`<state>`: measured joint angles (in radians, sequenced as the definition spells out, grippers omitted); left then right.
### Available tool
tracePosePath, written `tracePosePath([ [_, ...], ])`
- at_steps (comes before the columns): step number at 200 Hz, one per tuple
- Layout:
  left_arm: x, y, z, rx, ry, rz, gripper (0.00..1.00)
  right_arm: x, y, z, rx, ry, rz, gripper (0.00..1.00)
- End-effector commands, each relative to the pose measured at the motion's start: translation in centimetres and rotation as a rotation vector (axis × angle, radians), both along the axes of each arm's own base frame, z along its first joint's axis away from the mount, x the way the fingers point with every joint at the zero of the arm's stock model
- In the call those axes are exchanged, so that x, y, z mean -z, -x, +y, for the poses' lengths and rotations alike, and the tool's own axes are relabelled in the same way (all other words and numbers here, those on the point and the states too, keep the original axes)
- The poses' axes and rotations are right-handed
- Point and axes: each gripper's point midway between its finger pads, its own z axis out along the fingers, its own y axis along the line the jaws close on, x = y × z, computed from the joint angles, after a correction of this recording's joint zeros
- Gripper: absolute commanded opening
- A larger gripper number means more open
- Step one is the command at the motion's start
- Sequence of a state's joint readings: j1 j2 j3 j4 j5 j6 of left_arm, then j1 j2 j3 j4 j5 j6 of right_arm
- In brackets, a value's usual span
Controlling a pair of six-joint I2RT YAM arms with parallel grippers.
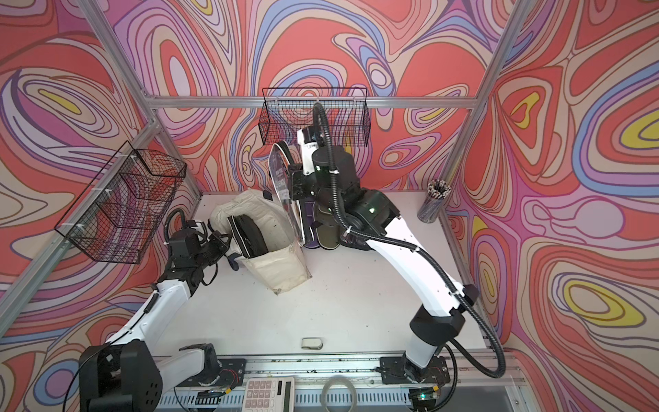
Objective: Remove the ping pong set from the canvas bag
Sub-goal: Place the ping pong set at the center of the board.
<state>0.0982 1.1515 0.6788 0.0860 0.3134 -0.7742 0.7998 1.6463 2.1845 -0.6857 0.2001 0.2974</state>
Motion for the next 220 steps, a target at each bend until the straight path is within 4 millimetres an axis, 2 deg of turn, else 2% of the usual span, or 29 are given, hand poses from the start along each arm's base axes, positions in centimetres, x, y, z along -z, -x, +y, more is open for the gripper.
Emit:
tracePosePath([
  [1,0.1,0.3,0.3,-0.012,-0.01,0.001,0.0,-5.4,0.9,-5.2,0.095,-0.163,-0.098,0.0],
  [21,0.0,0.3,0.3,-0.013,-0.011,0.001,0.0,-4.8,0.7,-8.5,0.16,-0.178,-0.079,0.0],
  [47,-0.1,0.3,0.3,-0.011,-0.011,0.0,0.0,-2.4,0.4,-11.4,0.23,-0.184,-0.029,0.0],
  [100,-0.1,0.4,0.5,-0.02,-0.018,0.004,0.0,3.7,0.2,-14.2,0.308,-0.195,0.103,0.0],
  [146,-0.2,0.5,0.6,-0.025,-0.021,0.003,0.0,10.1,0.1,-14.5,0.3,-0.233,0.246,0.0],
  [190,-0.3,0.5,0.6,-0.026,-0.025,0.004,0.0,17.1,0.1,-12.7,0.239,-0.308,0.384,0.0],
  [220,-0.4,0.6,0.6,-0.026,-0.032,0.006,0.0,20.4,0.3,-11.9,0.212,-0.365,0.437,0.0],
])
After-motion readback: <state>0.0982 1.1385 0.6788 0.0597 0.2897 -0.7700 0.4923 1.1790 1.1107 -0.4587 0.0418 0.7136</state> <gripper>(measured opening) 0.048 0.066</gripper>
